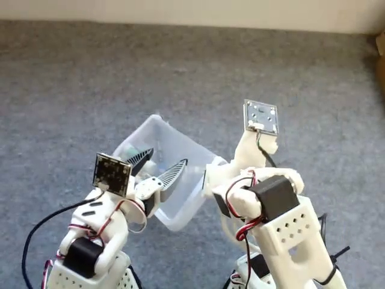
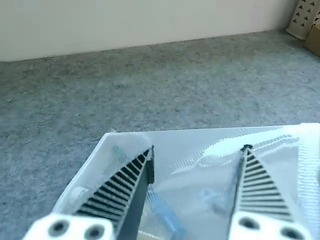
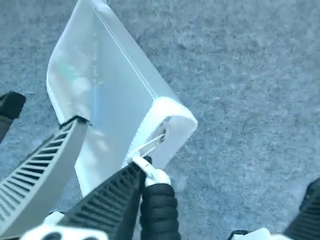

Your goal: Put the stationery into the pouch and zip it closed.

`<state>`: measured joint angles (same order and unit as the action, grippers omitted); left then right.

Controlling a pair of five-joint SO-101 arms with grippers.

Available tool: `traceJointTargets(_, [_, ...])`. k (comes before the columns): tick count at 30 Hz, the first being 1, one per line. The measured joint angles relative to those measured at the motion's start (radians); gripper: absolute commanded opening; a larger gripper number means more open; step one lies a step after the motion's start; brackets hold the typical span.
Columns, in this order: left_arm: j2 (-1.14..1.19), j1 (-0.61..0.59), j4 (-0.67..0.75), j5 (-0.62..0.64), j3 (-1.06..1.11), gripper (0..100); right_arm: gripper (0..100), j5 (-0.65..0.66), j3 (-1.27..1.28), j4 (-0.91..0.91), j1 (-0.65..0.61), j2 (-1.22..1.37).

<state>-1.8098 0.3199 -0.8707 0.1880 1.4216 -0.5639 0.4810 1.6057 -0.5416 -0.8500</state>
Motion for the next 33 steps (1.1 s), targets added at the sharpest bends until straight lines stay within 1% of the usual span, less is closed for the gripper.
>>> traceJointTargets(4, [0.0,0.018,0.051,0.0,0.089,26,42.4,0.0,0.025,0.0,-0.005,0.002])
traceJointTargets(9, [-0.011,0.077,0.063,0.0,0.153,26,42.4,0.0,0.038,0.002,-0.061,0.002])
traceJointTargets(15, [-0.011,0.086,0.072,-0.058,0.189,26,42.4,0.0,0.031,0.012,-0.078,0.003])
traceJointTargets(22, [-0.012,0.094,0.058,-0.098,0.193,26,42.2,-0.002,-0.118,0.009,-0.081,0.005])
traceJointTargets(26, [-0.008,0.155,0.005,-0.112,0.233,23,42.2,0.0,-0.229,0.012,-0.098,-0.002])
traceJointTargets(33, [0.002,0.157,0.002,-0.129,0.233,23,42.2,-0.021,-0.321,0.094,-0.141,-0.002])
